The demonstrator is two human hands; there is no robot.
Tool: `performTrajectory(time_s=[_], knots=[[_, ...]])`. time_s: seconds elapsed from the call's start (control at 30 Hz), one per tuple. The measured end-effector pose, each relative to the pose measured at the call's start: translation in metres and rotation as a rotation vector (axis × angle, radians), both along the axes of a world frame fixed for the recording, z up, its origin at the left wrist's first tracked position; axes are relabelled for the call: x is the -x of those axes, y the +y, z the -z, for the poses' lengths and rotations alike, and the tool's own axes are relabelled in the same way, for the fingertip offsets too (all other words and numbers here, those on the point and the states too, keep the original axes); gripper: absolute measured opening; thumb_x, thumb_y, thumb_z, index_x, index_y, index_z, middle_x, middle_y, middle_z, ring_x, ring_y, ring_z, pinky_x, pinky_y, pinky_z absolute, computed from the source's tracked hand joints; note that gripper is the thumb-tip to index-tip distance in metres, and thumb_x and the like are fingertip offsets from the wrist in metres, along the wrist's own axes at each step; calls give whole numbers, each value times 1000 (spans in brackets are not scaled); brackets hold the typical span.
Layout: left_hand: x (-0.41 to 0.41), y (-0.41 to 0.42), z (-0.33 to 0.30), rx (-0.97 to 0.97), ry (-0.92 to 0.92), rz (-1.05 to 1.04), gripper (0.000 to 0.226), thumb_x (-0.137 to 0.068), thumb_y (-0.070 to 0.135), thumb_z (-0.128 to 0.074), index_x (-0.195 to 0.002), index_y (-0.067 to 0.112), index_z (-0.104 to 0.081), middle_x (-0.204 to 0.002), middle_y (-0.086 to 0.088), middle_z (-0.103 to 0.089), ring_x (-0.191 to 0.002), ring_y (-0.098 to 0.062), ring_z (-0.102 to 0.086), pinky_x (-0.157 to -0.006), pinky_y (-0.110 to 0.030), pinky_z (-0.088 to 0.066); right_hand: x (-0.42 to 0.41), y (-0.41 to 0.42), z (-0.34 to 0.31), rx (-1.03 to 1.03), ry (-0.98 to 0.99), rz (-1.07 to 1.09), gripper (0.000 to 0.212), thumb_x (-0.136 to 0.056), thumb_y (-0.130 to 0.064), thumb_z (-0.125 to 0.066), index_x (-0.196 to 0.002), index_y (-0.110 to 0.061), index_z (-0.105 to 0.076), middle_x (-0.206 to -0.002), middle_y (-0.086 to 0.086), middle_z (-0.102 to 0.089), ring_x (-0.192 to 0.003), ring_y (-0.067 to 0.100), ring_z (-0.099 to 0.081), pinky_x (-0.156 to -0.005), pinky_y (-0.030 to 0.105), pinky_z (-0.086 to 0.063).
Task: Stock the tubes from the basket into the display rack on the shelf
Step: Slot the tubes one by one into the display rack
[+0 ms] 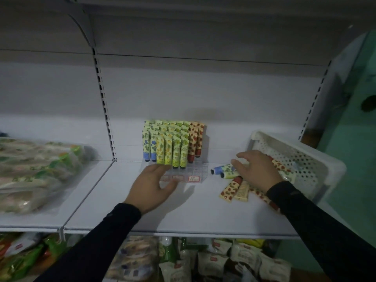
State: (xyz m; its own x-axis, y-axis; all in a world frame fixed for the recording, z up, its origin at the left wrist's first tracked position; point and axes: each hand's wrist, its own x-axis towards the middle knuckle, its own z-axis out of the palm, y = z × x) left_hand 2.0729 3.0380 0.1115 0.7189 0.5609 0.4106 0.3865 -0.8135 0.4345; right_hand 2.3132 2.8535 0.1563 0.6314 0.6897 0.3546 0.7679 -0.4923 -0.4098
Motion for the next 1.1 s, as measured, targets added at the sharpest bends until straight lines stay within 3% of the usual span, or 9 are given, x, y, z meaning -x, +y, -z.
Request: performTrajectory(time_s=[0.27, 0.43, 0.6, 0.7, 0.93, 1.1], knots=[[-103, -75, 6, 37, 231, 280, 61, -97, 51, -50, -148, 18, -41, -146, -7, -45, -131, -25, -43, -104, -30, -35, -48, -28, 37, 208, 83, 240, 55, -96, -48, -43, -138, -13, -47, -137, 19, -50, -125, 34, -46, -102, 37, -39], [-148, -97, 12, 113, 334, 270, 70, -83, 64, -39, -140, 25, -47, -125, -15, -55, -118, -34, -51, -94, -35, -42, -63, -27, 49, 278, 163, 325, 67, -93, -54, -43, -150, -23, -27, -152, 15, -32, -139, 37, -30, -114, 47, -29], [-178, -107, 19, 65, 392, 178, 54, -82, 62, -45, -118, 22, -50, -114, -12, -60, -106, -36, -52, -89, -42, -45, -68, -21, 56, 302, 117, 298, 59, -91, -47, -50, -141, -19, -37, -136, 16, -47, -123, 34, -48, -101, 45, -44], [-184, -108, 21, 27, 415, 137, 51, -81, 52, -49, -123, 23, -50, -118, -9, -61, -109, -36, -52, -90, -42, -44, -68, -19, 58, 318, 83, 263, 50, -90, -45, -54, -133, -22, -41, -129, 12, -53, -114, 32, -55, -97, 44, -45], [-177, -96, 6, 75, 504, 150, 45, -92, 34, -54, -133, 17, -48, -127, -15, -52, -113, -35, -54, -86, -34, -42, -71, -9, 50, 359, 90, 208, 67, -90, -42, -59, -145, -19, -30, -132, 11, -54, -121, 31, -53, -102, 45, -41], [-173, -98, -7, 20, 617, 135, 40, -97, 28, -48, -133, 11, -48, -128, -14, -55, -113, -31, -58, -78, -31, -38, -70, -7, 48, 345, 111, 117, 62, -80, -37, -64, -135, -27, -37, -119, 9, -61, -107, 30, -58, -91, 45, -49]])
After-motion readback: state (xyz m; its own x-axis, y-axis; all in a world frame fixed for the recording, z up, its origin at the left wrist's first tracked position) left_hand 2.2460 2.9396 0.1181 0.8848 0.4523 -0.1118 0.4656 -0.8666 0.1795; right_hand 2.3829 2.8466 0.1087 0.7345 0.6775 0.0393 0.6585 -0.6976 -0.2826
